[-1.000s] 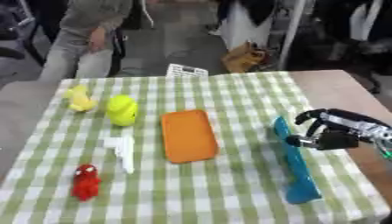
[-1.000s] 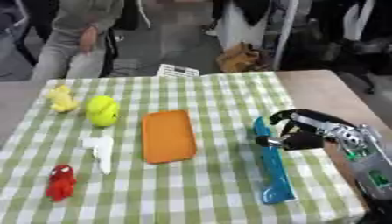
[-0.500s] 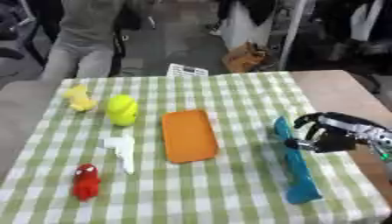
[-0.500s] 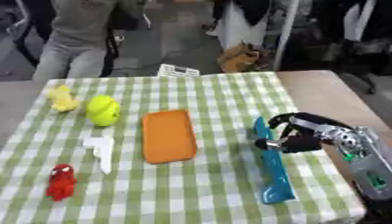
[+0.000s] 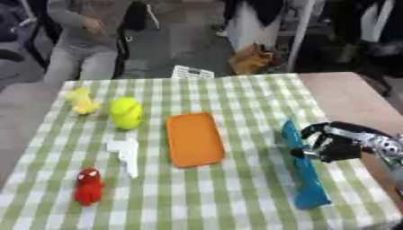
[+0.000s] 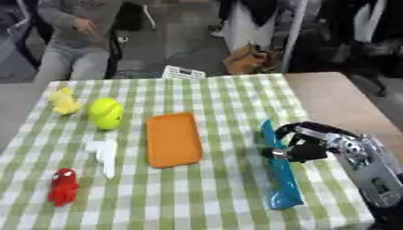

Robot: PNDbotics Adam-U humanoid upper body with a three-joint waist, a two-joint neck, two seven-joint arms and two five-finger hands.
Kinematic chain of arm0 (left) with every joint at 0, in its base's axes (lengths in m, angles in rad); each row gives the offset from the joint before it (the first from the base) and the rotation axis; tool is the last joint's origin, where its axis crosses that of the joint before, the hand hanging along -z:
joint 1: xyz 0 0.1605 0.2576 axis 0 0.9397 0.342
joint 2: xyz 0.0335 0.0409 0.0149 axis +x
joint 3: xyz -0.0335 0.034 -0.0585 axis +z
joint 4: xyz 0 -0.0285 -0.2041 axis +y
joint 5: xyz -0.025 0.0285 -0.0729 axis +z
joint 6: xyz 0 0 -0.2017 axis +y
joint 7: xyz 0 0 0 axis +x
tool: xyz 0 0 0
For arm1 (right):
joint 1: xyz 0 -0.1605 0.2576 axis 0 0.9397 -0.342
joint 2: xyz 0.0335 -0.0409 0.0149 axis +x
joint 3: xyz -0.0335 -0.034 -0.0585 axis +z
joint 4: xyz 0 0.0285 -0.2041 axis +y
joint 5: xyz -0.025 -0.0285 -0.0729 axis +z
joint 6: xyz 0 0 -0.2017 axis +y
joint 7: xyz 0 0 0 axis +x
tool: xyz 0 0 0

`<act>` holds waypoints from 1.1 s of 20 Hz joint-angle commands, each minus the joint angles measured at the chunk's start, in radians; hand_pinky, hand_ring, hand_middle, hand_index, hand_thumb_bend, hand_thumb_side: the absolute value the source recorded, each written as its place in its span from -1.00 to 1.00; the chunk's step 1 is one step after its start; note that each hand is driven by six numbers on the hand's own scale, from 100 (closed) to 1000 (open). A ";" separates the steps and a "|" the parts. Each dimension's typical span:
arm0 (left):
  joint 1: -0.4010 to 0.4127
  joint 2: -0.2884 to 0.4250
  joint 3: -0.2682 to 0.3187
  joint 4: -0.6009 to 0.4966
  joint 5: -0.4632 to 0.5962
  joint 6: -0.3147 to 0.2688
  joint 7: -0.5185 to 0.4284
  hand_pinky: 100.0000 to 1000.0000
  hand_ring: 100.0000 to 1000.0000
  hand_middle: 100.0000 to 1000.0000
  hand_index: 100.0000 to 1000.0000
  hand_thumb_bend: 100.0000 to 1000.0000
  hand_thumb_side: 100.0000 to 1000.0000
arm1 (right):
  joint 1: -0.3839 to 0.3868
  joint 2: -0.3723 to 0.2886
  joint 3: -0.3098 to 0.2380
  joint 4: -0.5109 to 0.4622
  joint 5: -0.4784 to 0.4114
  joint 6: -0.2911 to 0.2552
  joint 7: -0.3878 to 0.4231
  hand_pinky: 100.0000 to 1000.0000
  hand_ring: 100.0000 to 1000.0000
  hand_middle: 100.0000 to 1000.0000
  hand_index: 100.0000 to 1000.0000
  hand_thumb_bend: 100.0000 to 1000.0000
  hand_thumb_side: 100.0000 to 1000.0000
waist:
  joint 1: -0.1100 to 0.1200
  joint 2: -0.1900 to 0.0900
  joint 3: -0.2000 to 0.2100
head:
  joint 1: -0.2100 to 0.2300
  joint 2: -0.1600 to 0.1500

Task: Pick up objects on the table and place them in the box.

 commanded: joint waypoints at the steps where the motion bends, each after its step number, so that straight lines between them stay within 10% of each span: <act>1: -0.010 0.021 -0.002 -0.010 0.004 -0.001 -0.004 -0.02 0.28 0.39 0.64 -0.77 0.64 | -0.021 -0.012 -0.001 0.003 0.012 -0.004 0.005 -0.02 0.40 0.66 0.85 0.08 0.31 | -0.016 -0.003 0.001 | -0.001 -0.003; 22: -0.009 0.020 0.000 -0.010 0.005 0.000 -0.003 -0.02 0.28 0.39 0.64 -0.77 0.64 | -0.020 -0.004 -0.005 0.060 0.026 -0.003 -0.007 -0.02 0.40 0.66 0.85 0.04 0.34 | -0.015 -0.002 0.000 | -0.001 -0.006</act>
